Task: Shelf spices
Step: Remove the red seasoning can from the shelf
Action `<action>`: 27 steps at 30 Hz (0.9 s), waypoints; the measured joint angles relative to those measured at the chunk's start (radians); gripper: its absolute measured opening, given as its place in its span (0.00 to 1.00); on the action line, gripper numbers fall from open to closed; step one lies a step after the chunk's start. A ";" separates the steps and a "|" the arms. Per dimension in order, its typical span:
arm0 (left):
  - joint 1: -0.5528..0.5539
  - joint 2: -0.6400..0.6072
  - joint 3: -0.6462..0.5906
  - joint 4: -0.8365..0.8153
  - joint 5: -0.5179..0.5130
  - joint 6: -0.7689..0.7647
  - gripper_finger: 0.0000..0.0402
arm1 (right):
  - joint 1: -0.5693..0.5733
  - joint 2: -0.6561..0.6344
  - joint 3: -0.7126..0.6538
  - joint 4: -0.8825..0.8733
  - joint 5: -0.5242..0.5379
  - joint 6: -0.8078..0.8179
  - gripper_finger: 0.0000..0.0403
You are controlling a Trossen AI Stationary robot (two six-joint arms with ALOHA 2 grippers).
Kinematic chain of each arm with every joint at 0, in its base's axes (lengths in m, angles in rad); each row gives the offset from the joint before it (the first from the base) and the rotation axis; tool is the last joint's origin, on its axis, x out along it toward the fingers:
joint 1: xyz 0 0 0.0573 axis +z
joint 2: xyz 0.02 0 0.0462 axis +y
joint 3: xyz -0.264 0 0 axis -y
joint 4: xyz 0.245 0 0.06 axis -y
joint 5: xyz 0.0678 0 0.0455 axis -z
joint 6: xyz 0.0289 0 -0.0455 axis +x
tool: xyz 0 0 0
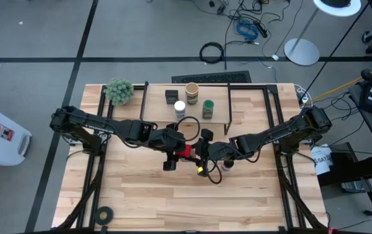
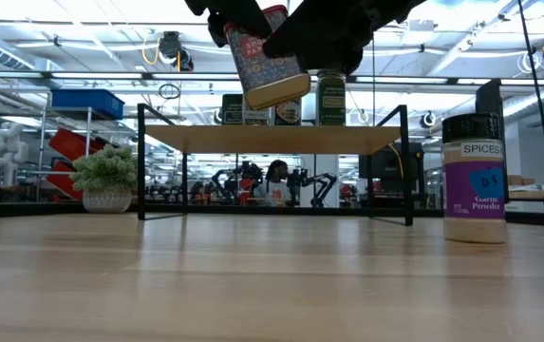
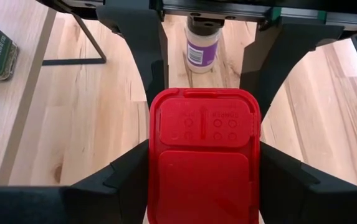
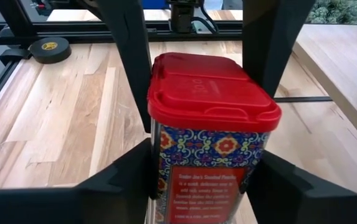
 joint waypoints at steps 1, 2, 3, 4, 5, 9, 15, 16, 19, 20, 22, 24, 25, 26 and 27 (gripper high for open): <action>0.000 0.000 0.000 0.000 0.000 -0.001 0.58 | 0.000 0.000 0.000 0.000 0.000 -0.002 0.52; 0.000 0.000 0.000 0.000 0.000 -0.001 0.59 | 0.000 0.000 0.000 0.000 0.001 -0.003 0.52; 0.000 0.000 0.000 0.000 0.001 -0.002 0.60 | 0.000 0.000 0.000 0.000 0.002 -0.003 0.52; 0.000 0.000 0.000 0.000 0.002 -0.004 0.62 | 0.000 0.000 0.000 0.000 0.002 -0.005 0.52; 0.000 0.000 0.000 0.004 0.006 -0.008 0.64 | 0.000 0.000 0.000 -0.003 0.003 -0.012 0.51; 0.000 -0.001 0.000 0.008 0.032 -0.002 0.74 | 0.000 0.000 -0.002 -0.007 0.004 -0.014 0.49; -0.002 -0.001 0.000 0.015 0.047 0.011 0.89 | 0.000 0.000 -0.002 -0.007 0.002 -0.011 0.49; -0.002 -0.004 0.000 0.014 0.046 0.011 0.91 | 0.000 0.000 -0.002 -0.009 0.002 -0.010 0.49; -0.002 -0.027 0.000 0.012 0.045 0.004 0.95 | 0.002 0.000 -0.002 -0.011 0.000 -0.010 0.49; -0.002 -0.041 0.000 0.012 0.044 -0.004 0.95 | 0.004 0.000 -0.002 -0.011 -0.006 -0.011 0.49; -0.002 -0.075 0.000 0.011 0.027 -0.010 0.96 | 0.008 -0.002 -0.002 -0.010 -0.022 -0.019 0.49; -0.002 -0.117 0.000 -0.004 -0.015 -0.011 0.96 | 0.013 -0.008 -0.002 -0.012 -0.025 -0.021 0.49; -0.002 -0.139 0.000 -0.010 -0.039 -0.011 0.96 | 0.016 -0.012 -0.002 -0.011 -0.026 -0.021 0.49; -0.003 -0.162 0.000 -0.018 -0.065 -0.011 0.96 | 0.020 -0.019 -0.002 -0.011 -0.026 -0.022 0.50; -0.006 -0.184 0.000 -0.027 -0.090 -0.015 0.96 | 0.024 -0.025 -0.002 -0.011 -0.026 -0.022 0.50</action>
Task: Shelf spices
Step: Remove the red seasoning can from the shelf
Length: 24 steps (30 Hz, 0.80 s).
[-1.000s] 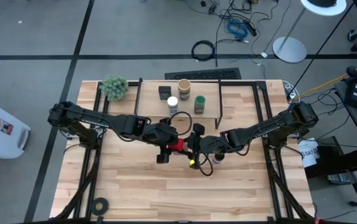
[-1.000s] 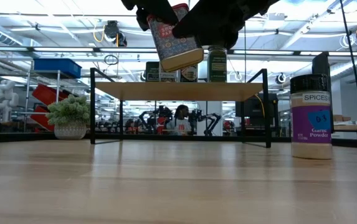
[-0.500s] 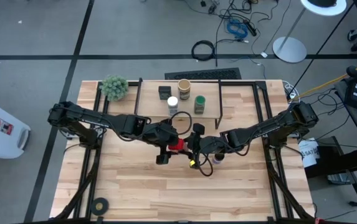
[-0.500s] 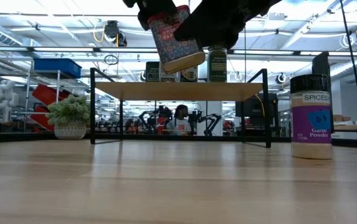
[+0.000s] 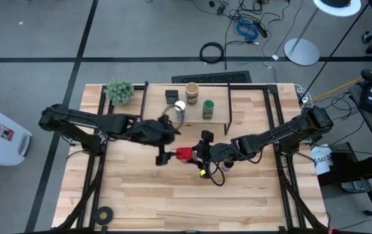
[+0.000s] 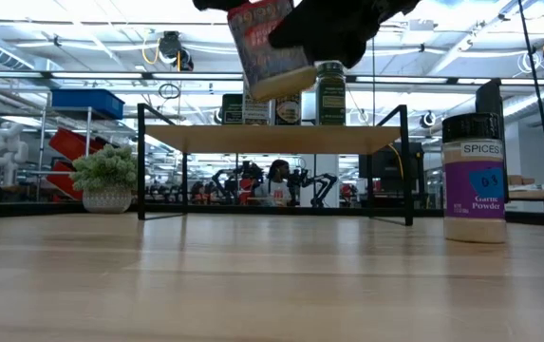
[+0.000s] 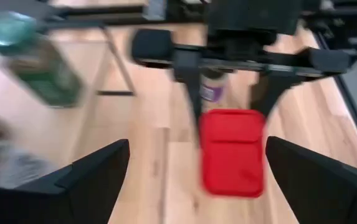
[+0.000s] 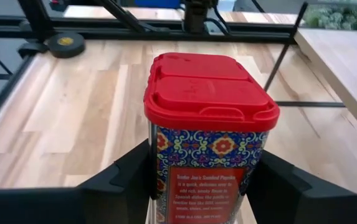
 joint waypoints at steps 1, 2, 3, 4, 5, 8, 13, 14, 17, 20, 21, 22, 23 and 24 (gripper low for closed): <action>-0.002 -0.022 0.000 -0.011 -0.026 -0.010 0.96 | 0.005 -0.006 0.000 0.001 0.000 0.000 0.50; -0.006 -0.043 0.000 -0.015 -0.049 -0.017 0.96 | 0.011 -0.015 0.000 -0.004 -0.001 -0.001 0.50; -0.011 -0.065 0.000 -0.021 -0.063 -0.020 0.96 | 0.018 -0.024 0.000 -0.013 -0.003 -0.001 0.50; -0.019 -0.085 0.000 -0.035 -0.077 -0.021 0.96 | 0.025 -0.037 0.000 -0.021 -0.011 -0.001 0.50; -0.027 -0.103 0.000 -0.044 -0.089 -0.022 0.96 | 0.033 -0.052 0.000 -0.032 -0.027 -0.001 0.50; -0.055 -0.156 0.000 -0.076 -0.130 -0.022 0.96 | 0.063 -0.112 0.000 -0.083 -0.037 0.011 0.50; -0.099 -0.210 0.000 -0.132 -0.194 -0.045 0.96 | 0.129 -0.232 0.000 -0.192 -0.035 0.037 0.50; -0.107 -0.216 0.000 -0.144 -0.205 -0.051 0.96 | 0.142 -0.257 0.000 -0.209 -0.035 0.047 0.50; -0.129 -0.226 0.000 -0.186 -0.229 -0.078 0.96 | 0.186 -0.326 0.002 -0.284 -0.034 0.079 0.50; -0.148 -0.224 0.000 -0.222 -0.251 -0.109 0.96 | 0.240 -0.377 0.002 -0.387 -0.028 0.131 0.50; -0.153 -0.222 -0.001 -0.226 -0.255 -0.120 0.96 | 0.258 -0.391 0.002 -0.425 -0.027 0.153 0.50; -0.159 -0.222 -0.004 -0.225 -0.259 -0.126 0.96 | 0.277 -0.405 0.002 -0.454 -0.027 0.180 0.50; -0.164 -0.222 -0.008 -0.226 -0.261 -0.127 0.96 | 0.295 -0.419 0.002 -0.484 -0.027 0.210 0.50; -0.168 -0.221 -0.012 -0.226 -0.262 -0.127 0.96 | 0.312 -0.432 0.002 -0.514 -0.027 0.245 0.50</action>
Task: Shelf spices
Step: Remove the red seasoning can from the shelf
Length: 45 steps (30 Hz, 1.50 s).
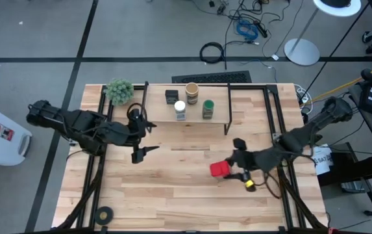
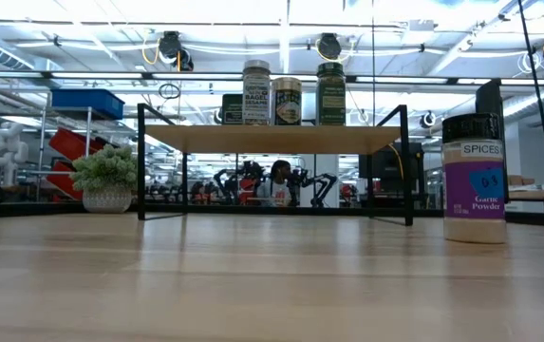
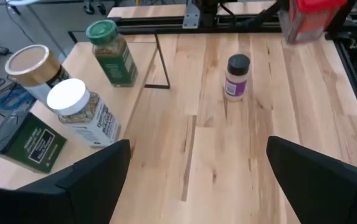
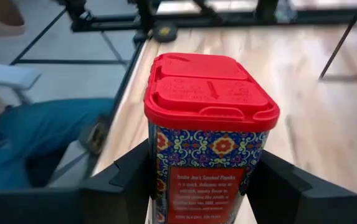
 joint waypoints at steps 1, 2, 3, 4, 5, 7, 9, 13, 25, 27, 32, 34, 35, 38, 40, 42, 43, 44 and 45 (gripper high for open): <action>-0.004 0.000 -0.005 0.001 0.000 0.000 0.96 | 0.017 -0.011 0.000 -0.022 0.000 0.033 0.50; -0.005 0.000 -0.008 0.000 0.000 -0.001 0.96 | 0.033 -0.019 0.000 -0.043 0.000 0.068 0.50; -0.007 0.000 -0.009 0.000 0.000 -0.007 0.96 | 0.049 -0.025 0.000 -0.065 0.001 0.099 0.50; -0.009 0.000 -0.010 0.000 -0.003 -0.017 0.96 | 0.068 -0.028 0.000 -0.088 0.003 0.127 0.50; -0.009 0.001 -0.010 0.003 -0.008 -0.023 0.96 | 0.085 -0.029 0.000 -0.111 0.005 0.154 0.50; -0.009 0.004 -0.010 0.015 -0.018 -0.025 0.96 | 0.122 -0.029 0.000 -0.168 0.013 0.216 0.50; -0.009 0.006 -0.010 0.020 -0.020 -0.026 0.96 | 0.163 -0.029 -0.008 -0.224 0.046 0.306 0.50; -0.008 0.011 -0.010 0.020 -0.021 -0.026 0.96 | 0.244 -0.029 -0.056 -0.262 0.142 0.468 0.50; -0.010 0.016 -0.010 0.026 -0.021 -0.017 0.96 | 0.420 0.024 -0.339 -0.140 0.408 0.934 0.50; -0.010 0.016 -0.010 0.026 -0.021 -0.010 0.96 | 0.431 0.043 -0.363 -0.133 0.415 0.986 0.50; -0.010 0.017 -0.010 0.029 -0.021 0.002 0.96 | 0.430 0.096 -0.373 -0.128 0.428 1.056 0.50; -0.010 0.017 -0.010 0.029 -0.021 0.001 0.96 | 0.430 0.122 -0.373 -0.127 0.428 1.070 0.50; -0.010 0.017 -0.010 0.029 -0.021 0.002 0.96 | 0.430 0.133 -0.373 -0.127 0.427 1.074 0.50; -0.010 0.017 -0.010 0.029 -0.020 0.002 0.96 | 0.431 0.169 -0.373 -0.127 0.426 1.088 0.50; -0.010 0.017 -0.010 0.029 -0.021 0.002 0.96 | 0.430 0.189 -0.374 -0.126 0.424 1.089 0.50; -0.010 0.017 -0.010 0.029 -0.020 0.002 0.96 | 0.430 0.210 -0.374 -0.124 0.426 1.091 0.50; -0.010 0.017 -0.010 0.029 -0.020 0.002 0.96 | 0.430 0.222 -0.374 -0.122 0.425 1.093 0.50; -0.010 0.017 -0.010 0.029 -0.020 0.002 0.96 | 0.430 0.232 -0.374 -0.120 0.425 1.095 0.50; -0.010 0.017 -0.010 0.029 -0.020 0.002 0.96 | 0.430 0.242 -0.374 -0.117 0.426 1.095 0.50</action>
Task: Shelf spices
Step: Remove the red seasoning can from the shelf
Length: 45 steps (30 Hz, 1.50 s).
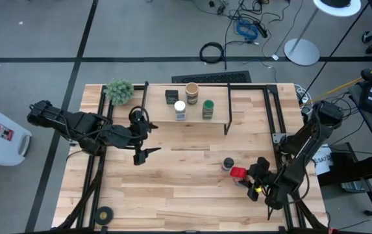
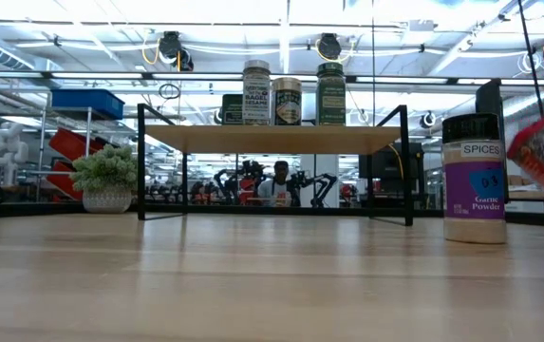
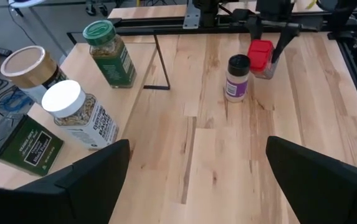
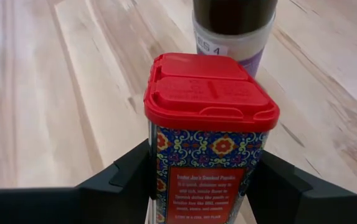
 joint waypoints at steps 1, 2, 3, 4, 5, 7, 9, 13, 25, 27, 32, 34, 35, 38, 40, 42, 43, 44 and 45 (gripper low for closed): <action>0.000 0.000 0.000 0.000 0.000 0.000 0.96 | 0.000 0.012 0.000 0.002 0.000 0.003 0.50; 0.000 0.000 0.000 0.000 0.000 0.000 0.96 | 0.000 0.023 0.000 0.000 0.000 0.014 0.50; 0.000 0.000 0.000 0.000 0.000 0.000 0.96 | 0.000 0.035 0.000 -0.004 0.000 0.028 0.50; 0.000 0.000 0.000 0.000 0.000 0.000 0.96 | 0.000 0.045 0.000 -0.006 0.000 0.038 0.50; 0.000 0.000 0.000 0.000 0.000 0.001 0.96 | 0.000 0.057 0.000 -0.005 0.007 0.046 0.50; 0.000 0.000 0.000 0.000 0.000 0.001 0.96 | 0.000 0.078 0.001 -0.004 0.021 0.057 0.50; 0.000 0.000 0.000 0.000 0.000 0.001 0.96 | 0.000 0.094 0.001 -0.003 0.018 0.063 0.50; 0.000 0.000 0.000 0.000 0.000 0.001 0.96 | 0.007 0.107 0.001 -0.005 0.003 0.073 0.50; 0.000 0.000 0.000 0.012 0.001 0.004 0.96 | 0.020 0.113 0.000 -0.037 0.002 0.131 0.50; 0.000 0.000 0.000 0.012 0.001 0.006 0.96 | 0.019 0.113 0.000 -0.043 0.002 0.129 0.50; 0.000 0.000 0.000 0.012 0.001 0.006 0.96 | 0.016 0.113 0.000 -0.044 0.002 0.115 0.51; 0.000 0.000 0.000 0.012 0.001 0.006 0.96 | 0.006 0.113 0.000 -0.054 0.001 0.120 0.52; 0.000 0.000 0.000 0.012 0.001 0.006 0.96 | 0.001 0.113 -0.001 -0.057 -0.001 0.121 0.54; 0.000 0.001 0.000 0.012 0.001 0.006 0.96 | -0.020 0.113 -0.001 -0.059 -0.003 0.115 0.58; 0.000 0.001 0.000 0.012 0.001 0.006 0.96 | -0.031 0.113 -0.001 -0.058 -0.002 0.103 0.60; 0.000 0.001 0.000 0.012 0.002 0.006 0.96 | -0.038 0.113 -0.001 -0.058 0.000 0.089 0.61; 0.000 0.001 0.000 0.012 0.002 0.006 0.96 | -0.041 0.113 -0.001 -0.058 0.001 0.080 0.62; 0.000 0.001 0.000 0.012 0.002 0.006 0.96 | -0.042 0.113 -0.001 -0.058 0.003 0.074 0.62; 0.000 0.001 0.000 0.012 0.002 0.006 0.96 | -0.044 0.113 -0.001 -0.058 0.005 0.068 0.63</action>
